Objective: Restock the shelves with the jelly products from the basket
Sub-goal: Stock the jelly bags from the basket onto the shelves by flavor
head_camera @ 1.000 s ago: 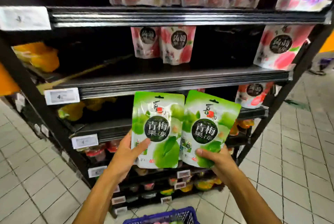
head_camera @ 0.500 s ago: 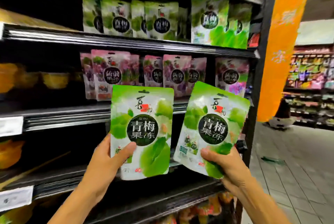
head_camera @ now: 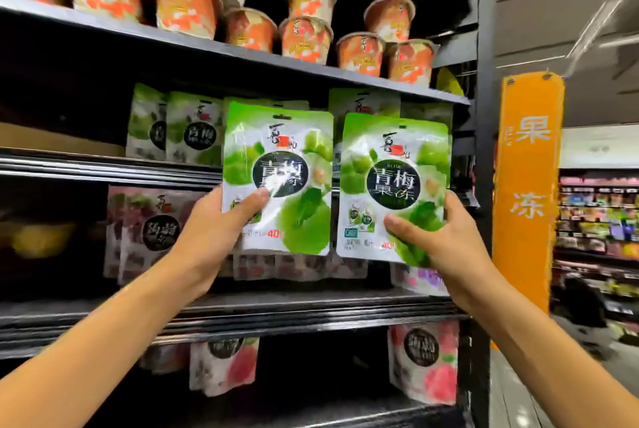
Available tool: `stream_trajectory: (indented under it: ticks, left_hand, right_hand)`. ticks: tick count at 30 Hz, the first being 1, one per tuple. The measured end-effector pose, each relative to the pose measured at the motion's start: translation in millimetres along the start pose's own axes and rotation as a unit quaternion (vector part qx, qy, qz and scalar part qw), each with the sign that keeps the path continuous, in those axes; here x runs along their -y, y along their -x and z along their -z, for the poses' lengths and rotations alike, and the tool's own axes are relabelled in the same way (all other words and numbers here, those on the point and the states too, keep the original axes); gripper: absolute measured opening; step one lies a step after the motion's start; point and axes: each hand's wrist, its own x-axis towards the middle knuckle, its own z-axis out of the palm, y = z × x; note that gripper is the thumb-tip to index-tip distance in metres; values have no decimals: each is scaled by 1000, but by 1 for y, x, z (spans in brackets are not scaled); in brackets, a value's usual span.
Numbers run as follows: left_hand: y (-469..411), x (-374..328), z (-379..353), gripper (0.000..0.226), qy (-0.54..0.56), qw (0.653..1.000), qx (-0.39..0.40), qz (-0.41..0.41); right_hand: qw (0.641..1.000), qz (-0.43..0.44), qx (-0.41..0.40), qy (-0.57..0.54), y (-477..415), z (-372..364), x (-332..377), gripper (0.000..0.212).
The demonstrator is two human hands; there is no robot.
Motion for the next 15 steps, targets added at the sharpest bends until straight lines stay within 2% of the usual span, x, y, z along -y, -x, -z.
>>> stream_trajectory:
  ticks: [2, 8, 9, 12, 15]
  left_hand:
    - [-10, 1, -8, 16, 4, 1000, -24, 5]
    - [-20, 1, -11, 13, -27, 997, -70, 8]
    - [-21, 1, -9, 13, -34, 997, -74, 5]
    - [-27, -3, 2, 11, -62, 994, -92, -11]
    - [-34, -6, 17, 13, -72, 990, -117, -21]
  right_hand:
    - [1000, 8, -1, 5, -21, 3, 0, 89]
    - [999, 9, -14, 27, -59, -12, -3, 113]
    - [999, 12, -17, 37, -63, -17, -2, 107]
    - [1000, -6, -7, 26, -81, -30, 0, 59]
    - [999, -13, -14, 32, -103, -43, 5, 45]
